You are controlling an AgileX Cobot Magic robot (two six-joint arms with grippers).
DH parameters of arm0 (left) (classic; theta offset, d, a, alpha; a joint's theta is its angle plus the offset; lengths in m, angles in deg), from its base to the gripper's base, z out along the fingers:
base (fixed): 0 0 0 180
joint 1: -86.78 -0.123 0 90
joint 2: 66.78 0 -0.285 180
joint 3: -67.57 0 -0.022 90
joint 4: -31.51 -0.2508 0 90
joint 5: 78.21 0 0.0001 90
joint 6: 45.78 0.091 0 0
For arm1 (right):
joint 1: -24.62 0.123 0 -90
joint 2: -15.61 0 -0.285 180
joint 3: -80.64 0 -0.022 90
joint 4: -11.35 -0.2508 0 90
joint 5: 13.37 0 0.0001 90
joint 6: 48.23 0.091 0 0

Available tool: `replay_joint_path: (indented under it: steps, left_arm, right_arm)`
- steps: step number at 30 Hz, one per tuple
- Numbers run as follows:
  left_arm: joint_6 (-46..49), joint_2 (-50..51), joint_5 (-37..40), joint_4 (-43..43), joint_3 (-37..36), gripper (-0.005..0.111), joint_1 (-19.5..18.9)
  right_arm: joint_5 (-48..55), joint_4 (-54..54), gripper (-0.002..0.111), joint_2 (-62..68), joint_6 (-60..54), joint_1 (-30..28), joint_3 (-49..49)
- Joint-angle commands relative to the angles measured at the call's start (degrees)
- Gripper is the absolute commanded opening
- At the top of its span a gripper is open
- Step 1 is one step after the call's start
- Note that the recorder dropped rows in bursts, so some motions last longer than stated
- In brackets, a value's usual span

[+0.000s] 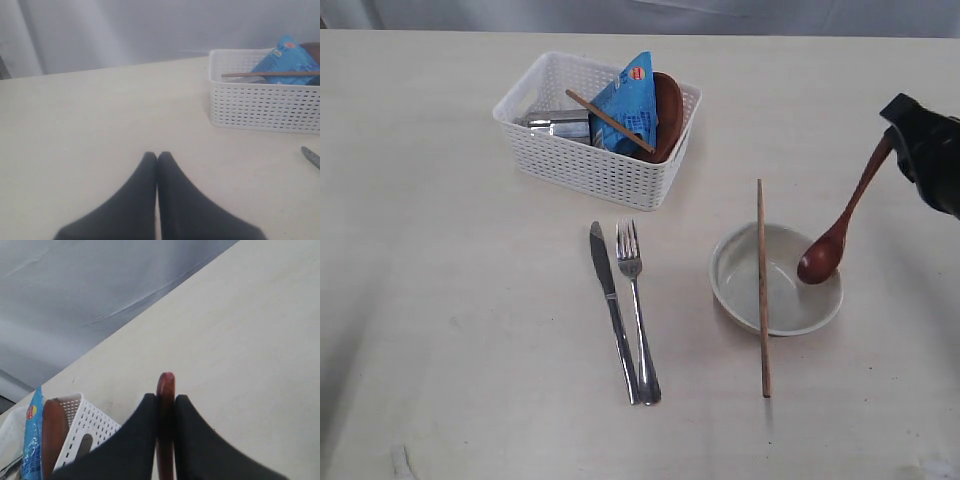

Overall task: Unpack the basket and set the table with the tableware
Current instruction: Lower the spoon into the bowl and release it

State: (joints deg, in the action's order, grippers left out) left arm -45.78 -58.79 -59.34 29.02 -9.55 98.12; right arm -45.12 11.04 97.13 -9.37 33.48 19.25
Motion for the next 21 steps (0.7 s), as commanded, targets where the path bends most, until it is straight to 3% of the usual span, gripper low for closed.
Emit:
replay_joint_path:
  steps: [1,21]
  left_arm:
    - [0.0,-0.2,-0.2,-0.3,-0.1,0.0,-0.1]
    - [0.0,-0.2,-0.2,-0.3,-0.1,0.0,-0.1]
  right_arm:
    - [-4.1,0.3,-0.001,2.0,-0.6,2.1,-0.3]
    - [-4.0,1.3,0.0,5.3,-2.8,2.7,-0.3]
